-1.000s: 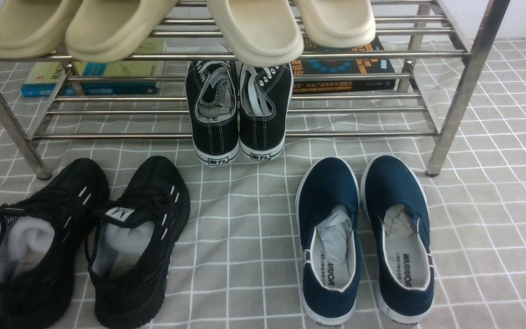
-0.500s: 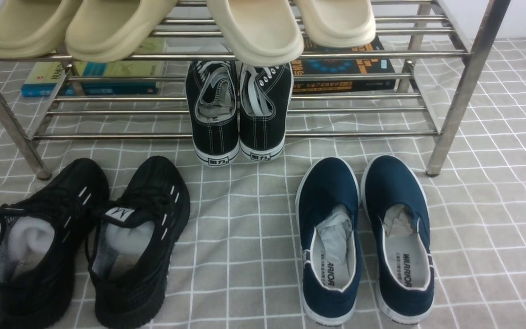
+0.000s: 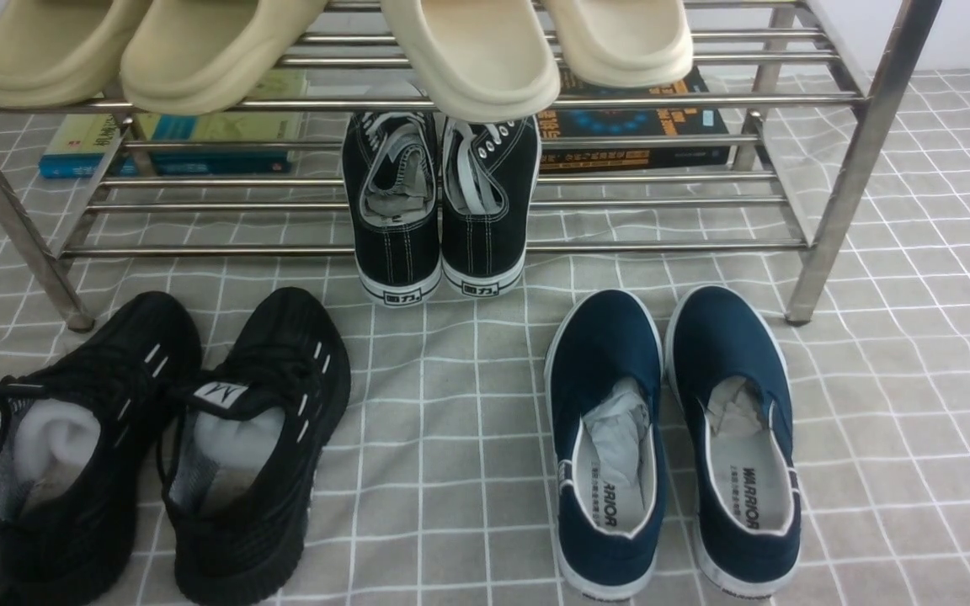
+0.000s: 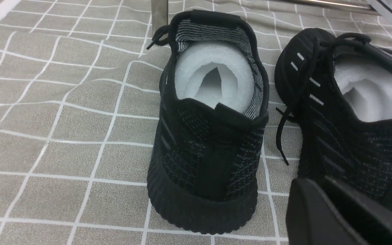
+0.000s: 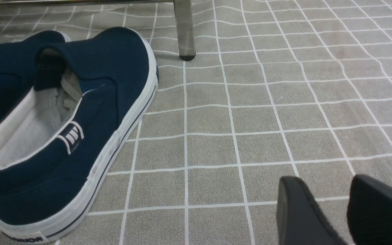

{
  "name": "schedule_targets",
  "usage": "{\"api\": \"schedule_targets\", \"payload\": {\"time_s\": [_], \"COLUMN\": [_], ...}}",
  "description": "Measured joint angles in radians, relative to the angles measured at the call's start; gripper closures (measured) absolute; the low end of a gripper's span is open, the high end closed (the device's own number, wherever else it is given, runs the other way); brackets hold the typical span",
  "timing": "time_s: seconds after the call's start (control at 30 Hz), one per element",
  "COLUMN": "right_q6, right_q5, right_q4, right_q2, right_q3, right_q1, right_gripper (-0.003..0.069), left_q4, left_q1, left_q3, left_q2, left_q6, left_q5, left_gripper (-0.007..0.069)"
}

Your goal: Take the shoes off the shelf with your hand from the grey coffee tablecloth.

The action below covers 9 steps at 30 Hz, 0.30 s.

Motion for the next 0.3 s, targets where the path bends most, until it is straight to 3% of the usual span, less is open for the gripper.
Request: {"api": "schedule_targets", "payload": {"time_s": [0.3], "right_q6": [0.0], "right_q5": [0.0], "right_q4": [0.0], "right_q2": [0.0], "right_q3": [0.0], "right_q1": [0.0], "right_gripper": [0.042], "left_q4": [0.0], "left_q1": [0.0], "left_q3": [0.0], "left_q2": [0.0], "left_q6": [0.0], "left_q5": [0.0], "left_gripper": [0.0547]}}
